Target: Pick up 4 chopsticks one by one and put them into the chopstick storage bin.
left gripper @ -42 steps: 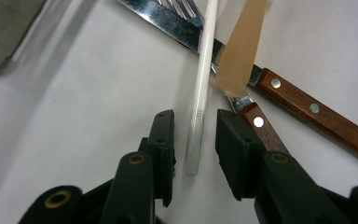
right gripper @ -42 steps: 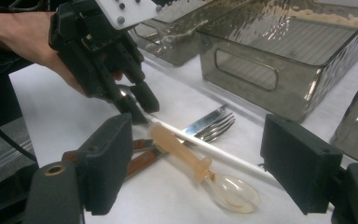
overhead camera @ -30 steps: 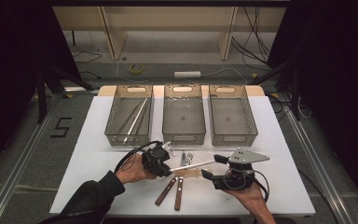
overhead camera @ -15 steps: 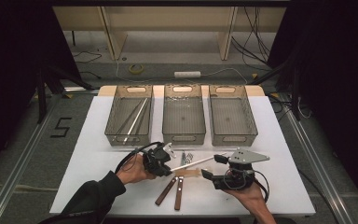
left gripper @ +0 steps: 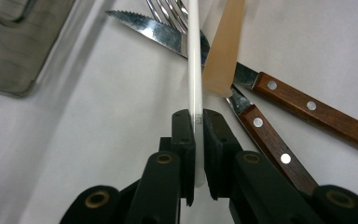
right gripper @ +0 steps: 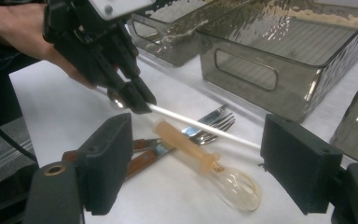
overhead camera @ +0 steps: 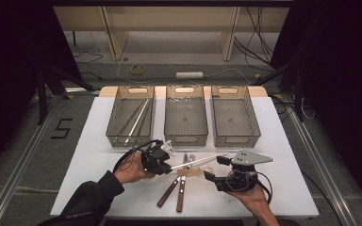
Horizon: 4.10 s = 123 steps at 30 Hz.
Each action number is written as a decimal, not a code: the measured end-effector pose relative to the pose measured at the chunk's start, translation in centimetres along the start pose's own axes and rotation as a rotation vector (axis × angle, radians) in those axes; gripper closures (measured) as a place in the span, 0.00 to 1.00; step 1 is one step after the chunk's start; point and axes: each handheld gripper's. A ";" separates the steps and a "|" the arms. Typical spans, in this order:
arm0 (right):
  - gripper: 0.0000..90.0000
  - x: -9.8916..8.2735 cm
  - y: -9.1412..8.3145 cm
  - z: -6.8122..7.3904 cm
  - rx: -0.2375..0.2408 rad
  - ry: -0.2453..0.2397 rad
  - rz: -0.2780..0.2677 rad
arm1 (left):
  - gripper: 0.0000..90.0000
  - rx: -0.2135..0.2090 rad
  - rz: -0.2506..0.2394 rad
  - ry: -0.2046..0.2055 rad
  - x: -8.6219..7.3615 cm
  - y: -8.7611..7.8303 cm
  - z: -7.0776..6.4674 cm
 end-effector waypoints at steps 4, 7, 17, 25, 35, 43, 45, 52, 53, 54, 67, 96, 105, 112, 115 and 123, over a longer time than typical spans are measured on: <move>0.29 0.0 0.0 0.0 0.000 0.002 -0.001 | 0.93 0.006 -0.019 0.004 0.1 -0.8 0.1; 0.29 0.0 0.0 0.0 -0.001 -0.001 -0.003 | 0.93 0.003 -0.042 -0.005 0.1 -1.3 0.2; 0.29 0.0 0.0 0.0 -0.001 -0.001 -0.003 | 0.93 0.002 -0.098 -0.015 0.2 -3.2 0.4; 0.29 0.0 0.0 0.0 -0.002 0.001 -0.003 | 0.93 0.008 -0.133 -0.035 0.0 -4.2 0.9; 0.29 0.0 0.0 -0.1 -0.001 0.003 -0.001 | 0.93 -0.007 -0.194 -0.059 -0.2 -5.8 1.3; 0.29 0.0 -0.1 -0.1 -0.002 0.002 -0.001 | 0.93 0.015 -0.243 -0.073 -0.4 -7.5 1.8; 0.29 0.0 0.0 0.0 -0.002 0.002 -0.001 | 0.93 0.026 -0.258 -0.086 -0.6 -8.0 2.1; 0.29 0.0 0.0 0.0 -0.002 0.001 -0.001 | 0.93 0.081 -0.297 -0.141 -1.7 -9.7 3.6; 0.29 0.0 0.0 0.0 -0.003 0.000 -0.002 | 0.93 0.089 -0.301 -0.150 -1.9 -10.0 3.9; 0.29 0.0 0.0 0.0 -0.002 0.001 -0.001 | 0.93 0.098 -0.308 -0.163 -2.1 -10.2 4.1; 0.29 0.0 0.0 0.0 -0.003 0.000 -0.002 | 0.93 0.212 -0.333 -0.306 -5.1 -11.4 7.3; 0.29 0.0 0.1 -0.1 -0.003 0.000 0.002 | 0.93 0.358 -0.315 -0.519 -9.1 -11.6 11.1; 0.29 0.0 0.1 -0.1 -0.003 0.000 0.005 | 0.93 0.381 -0.303 -0.564 -9.7 -11.6 11.7; 0.29 0.0 0.1 -0.1 -0.002 0.000 0.005 | 0.93 0.392 -0.293 -0.599 -10.1 -11.3 12.3; 0.29 0.0 0.1 -0.1 -0.003 0.000 0.005 | 0.93 0.390 -0.291 -0.607 -10.2 -11.2 12.4; 0.29 0.0 0.1 -0.1 -0.003 0.000 0.005 | 0.93 0.403 -0.270 -0.637 -10.3 -10.7 12.8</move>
Point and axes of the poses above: each handheld gripper's, and its own axes: y roughly forward along the jaws, x roughly out of its top, z roughly to its left, and after that the axes turned 3 degrees about -x, right-handed
